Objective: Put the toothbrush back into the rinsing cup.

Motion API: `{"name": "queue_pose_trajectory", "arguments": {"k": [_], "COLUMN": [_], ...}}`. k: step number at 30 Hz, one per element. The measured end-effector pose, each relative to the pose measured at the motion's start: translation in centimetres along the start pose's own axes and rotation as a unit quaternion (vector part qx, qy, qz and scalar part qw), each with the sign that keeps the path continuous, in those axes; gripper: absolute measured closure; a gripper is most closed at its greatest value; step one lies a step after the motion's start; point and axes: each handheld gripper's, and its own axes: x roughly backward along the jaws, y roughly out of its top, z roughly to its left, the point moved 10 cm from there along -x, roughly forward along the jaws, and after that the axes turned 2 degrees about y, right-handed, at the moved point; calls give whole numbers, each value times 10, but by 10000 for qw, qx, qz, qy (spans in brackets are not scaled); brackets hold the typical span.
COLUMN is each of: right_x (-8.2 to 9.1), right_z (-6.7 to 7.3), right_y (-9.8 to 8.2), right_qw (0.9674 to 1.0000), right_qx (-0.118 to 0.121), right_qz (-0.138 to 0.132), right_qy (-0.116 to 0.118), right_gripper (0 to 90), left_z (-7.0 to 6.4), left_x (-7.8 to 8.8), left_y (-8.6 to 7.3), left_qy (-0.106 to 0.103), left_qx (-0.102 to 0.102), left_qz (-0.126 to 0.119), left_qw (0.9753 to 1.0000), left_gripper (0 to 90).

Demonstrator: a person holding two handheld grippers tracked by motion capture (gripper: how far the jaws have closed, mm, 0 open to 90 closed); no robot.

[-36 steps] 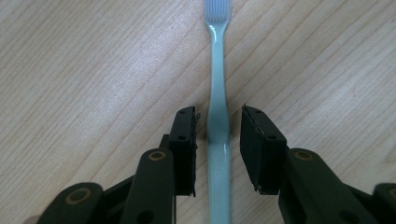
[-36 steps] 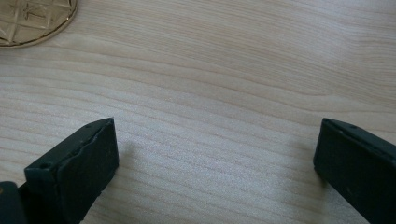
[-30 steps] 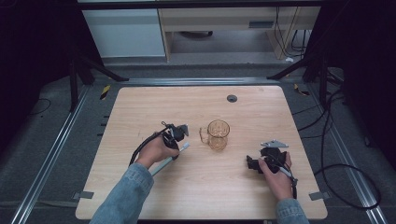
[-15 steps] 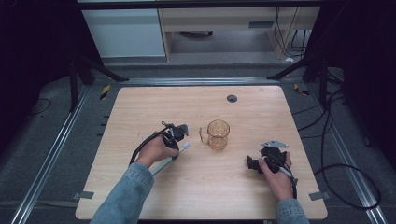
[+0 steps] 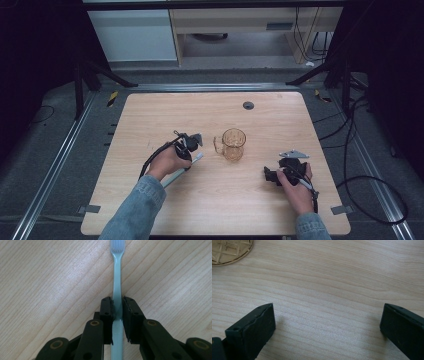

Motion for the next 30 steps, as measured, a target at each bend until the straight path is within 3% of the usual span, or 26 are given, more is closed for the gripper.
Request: {"name": "queue_pose_trajectory", "arguments": {"k": [9,20,30], "right_x": [0,0,0], "right_z": [0,0,0], "right_y": [0,0,0], "right_qw": [10000,10000,10000], "right_qx": [3,-2,1], "right_qz": [-2,0,1], "right_qy": [-3,-1,0], "right_gripper": [4,4,3], "left_z": [0,2,1], "left_x": [2,29,52], "left_y": [0,10,18], "left_qy": [45,106,202], "left_qx": [-9,70,-12], "left_qz": [-140,-647,-880], "left_qw": [9999,9978,9959], "left_gripper": [789,790,790]}}
